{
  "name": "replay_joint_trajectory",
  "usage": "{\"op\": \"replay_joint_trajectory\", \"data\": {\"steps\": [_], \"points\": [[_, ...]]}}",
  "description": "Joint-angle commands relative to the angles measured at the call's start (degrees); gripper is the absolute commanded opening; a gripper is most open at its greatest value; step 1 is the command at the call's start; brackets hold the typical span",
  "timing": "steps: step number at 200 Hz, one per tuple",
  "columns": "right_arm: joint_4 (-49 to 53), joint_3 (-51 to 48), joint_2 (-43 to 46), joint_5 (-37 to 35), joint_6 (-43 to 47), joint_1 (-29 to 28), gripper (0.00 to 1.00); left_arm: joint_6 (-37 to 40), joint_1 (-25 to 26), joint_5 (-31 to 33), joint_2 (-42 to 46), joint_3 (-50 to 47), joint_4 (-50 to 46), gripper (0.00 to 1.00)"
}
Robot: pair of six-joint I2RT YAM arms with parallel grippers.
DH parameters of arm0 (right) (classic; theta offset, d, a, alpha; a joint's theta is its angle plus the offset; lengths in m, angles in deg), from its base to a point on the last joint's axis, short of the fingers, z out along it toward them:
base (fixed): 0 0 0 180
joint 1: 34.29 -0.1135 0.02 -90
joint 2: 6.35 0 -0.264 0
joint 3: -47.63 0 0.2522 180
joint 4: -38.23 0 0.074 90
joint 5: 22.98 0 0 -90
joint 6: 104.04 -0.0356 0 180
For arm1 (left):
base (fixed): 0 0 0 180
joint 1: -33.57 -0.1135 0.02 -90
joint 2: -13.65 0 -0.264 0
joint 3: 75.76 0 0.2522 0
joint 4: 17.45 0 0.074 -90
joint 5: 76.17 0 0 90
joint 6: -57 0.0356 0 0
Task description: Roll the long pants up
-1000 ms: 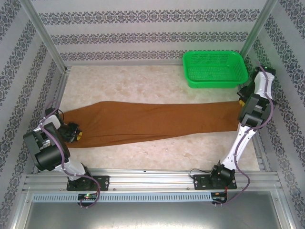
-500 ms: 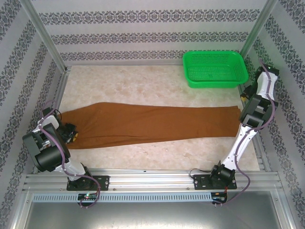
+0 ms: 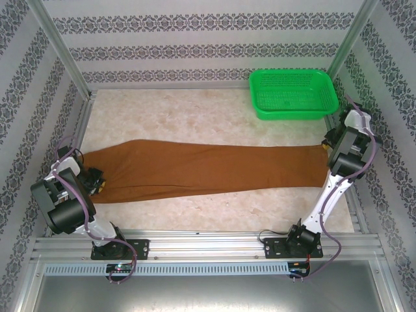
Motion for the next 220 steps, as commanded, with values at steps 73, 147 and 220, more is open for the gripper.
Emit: {"op": "replay_joint_trajectory", "data": {"steps": [73,147,220], "points": [[-1.02,-0.22,1.8,-0.59,-3.08,-2.23,0.43,0.57,-0.97,0.03,-1.14,-0.68,2.94,0.15],[-1.86,0.67,0.48,0.71,-4.96,-4.56,0.36,0.56,-0.9,-1.69,-1.13,-0.75,3.48,0.15],[-0.68,1.66,4.1,-2.48,-4.24,-3.98,0.0,0.47,-0.9,-1.76,-0.69,-0.95,3.65,0.14]]}}
